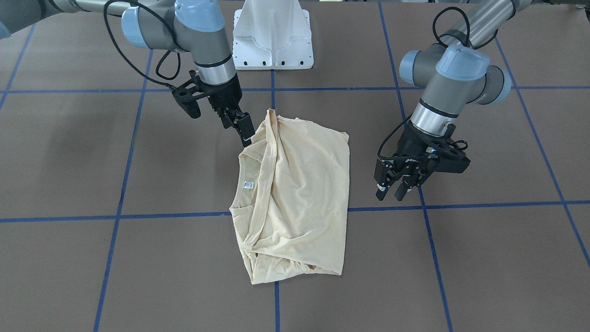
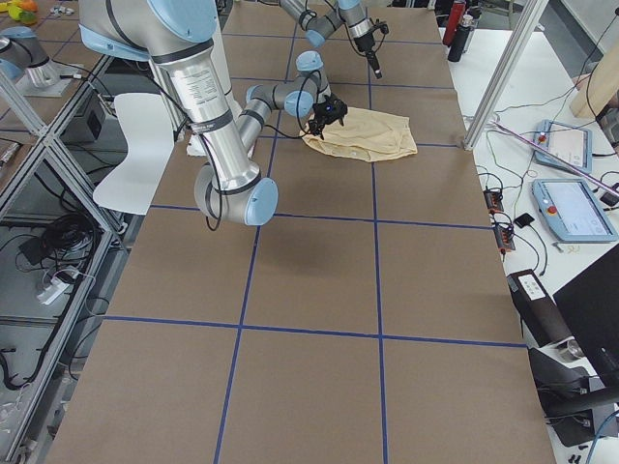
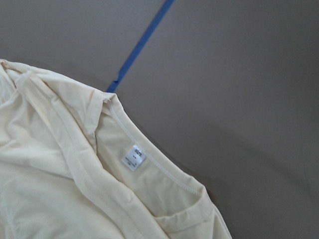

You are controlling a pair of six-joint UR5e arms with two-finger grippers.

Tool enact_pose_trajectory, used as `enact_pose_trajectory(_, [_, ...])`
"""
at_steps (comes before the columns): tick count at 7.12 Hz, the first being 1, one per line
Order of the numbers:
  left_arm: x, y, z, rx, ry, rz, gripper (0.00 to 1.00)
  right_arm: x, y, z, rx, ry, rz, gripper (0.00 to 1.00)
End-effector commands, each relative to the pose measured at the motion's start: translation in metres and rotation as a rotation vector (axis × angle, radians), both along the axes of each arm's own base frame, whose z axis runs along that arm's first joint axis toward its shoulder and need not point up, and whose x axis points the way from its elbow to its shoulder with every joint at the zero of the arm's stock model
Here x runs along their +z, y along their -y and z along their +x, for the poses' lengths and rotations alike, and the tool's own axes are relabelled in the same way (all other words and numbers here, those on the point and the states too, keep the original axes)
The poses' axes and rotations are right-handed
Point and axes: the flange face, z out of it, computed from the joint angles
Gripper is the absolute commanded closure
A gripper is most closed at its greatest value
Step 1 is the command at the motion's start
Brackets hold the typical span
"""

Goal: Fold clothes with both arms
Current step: 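Release with the left gripper while the right gripper grasps the shirt's near corner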

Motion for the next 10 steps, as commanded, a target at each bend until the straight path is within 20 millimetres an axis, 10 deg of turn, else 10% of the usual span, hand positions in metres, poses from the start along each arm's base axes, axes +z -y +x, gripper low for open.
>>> enact_pose_trajectory(1, [-0.002,-0.001,-0.001,-0.003,-0.007,-0.002,0.43,0.001,-0.07,-0.049,0.047,0.018,-0.06,0.03])
enact_pose_trajectory(6, [-0.019,-0.005,-0.004,-0.004,0.012,-0.022,0.43,0.014,-0.09,-0.108,0.102,-0.036,-0.079,0.13])
enact_pose_trajectory(10, [-0.032,-0.01,-0.006,0.0,0.019,-0.032,0.43,0.019,-0.09,-0.115,0.099,-0.056,-0.082,0.28])
